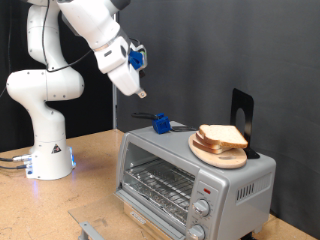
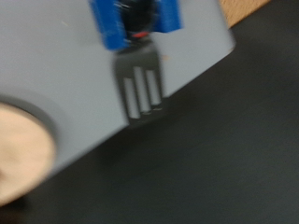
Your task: Make a piece of toast with the oven
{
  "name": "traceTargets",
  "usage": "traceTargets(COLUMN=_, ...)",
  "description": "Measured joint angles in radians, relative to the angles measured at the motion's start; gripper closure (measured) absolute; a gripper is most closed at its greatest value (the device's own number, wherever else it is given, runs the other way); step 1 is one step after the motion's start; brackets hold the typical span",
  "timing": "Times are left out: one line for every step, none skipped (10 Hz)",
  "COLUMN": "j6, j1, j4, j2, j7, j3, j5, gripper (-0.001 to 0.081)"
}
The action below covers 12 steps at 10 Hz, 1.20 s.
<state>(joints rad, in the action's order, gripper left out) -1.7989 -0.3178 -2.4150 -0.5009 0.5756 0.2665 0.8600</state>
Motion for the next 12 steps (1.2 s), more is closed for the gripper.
traceTargets(j6=0.03, j1=0.015, j4=0.001, j2=-0.028, j7=0.05, j3=0.003, j5=-0.016, gripper=-0.0002)
traceTargets(j6=0.052, j1=0.026, j4=0.0, j2=-0.062, j7=0.067, j3=0.011, j5=-0.037, gripper=-0.0002)
traceTargets(j6=0.059, j1=0.036, j4=-0.003, j2=-0.099, j7=0.067, j3=0.026, j5=-0.051, gripper=-0.0002)
traceTargets(j6=0.054, j1=0.04, j4=-0.01, j2=-0.137, j7=0.066, j3=0.047, j5=-0.054, gripper=-0.0002)
traceTargets(j6=0.029, j1=0.042, j4=-0.022, j2=-0.175, j7=0.067, j3=0.069, j5=-0.053, gripper=-0.0002)
traceTargets(j6=-0.009, j1=0.043, j4=-0.037, j2=-0.206, j7=0.068, j3=0.091, j5=-0.051, gripper=-0.0002)
traceTargets(j6=-0.03, j1=0.043, j4=-0.048, j2=-0.225, j7=0.068, j3=0.107, j5=-0.051, gripper=-0.0002)
traceTargets(j6=-0.037, j1=0.043, j4=-0.056, j2=-0.233, j7=0.067, j3=0.112, j5=-0.043, gripper=-0.0002)
traceTargets(j6=-0.045, j1=0.043, j4=-0.063, j2=-0.233, j7=0.067, j3=0.112, j5=-0.035, gripper=-0.0002)
traceTargets(j6=-0.045, j1=0.043, j4=-0.063, j2=-0.233, j7=0.067, j3=0.112, j5=-0.036, gripper=-0.0002)
traceTargets(j6=-0.062, j1=0.043, j4=-0.068, j2=-0.233, j7=0.073, j3=0.115, j5=-0.036, gripper=-0.0002)
traceTargets(j6=-0.12, j1=0.043, j4=-0.087, j2=-0.233, j7=0.084, j3=0.127, j5=-0.034, gripper=-0.0002)
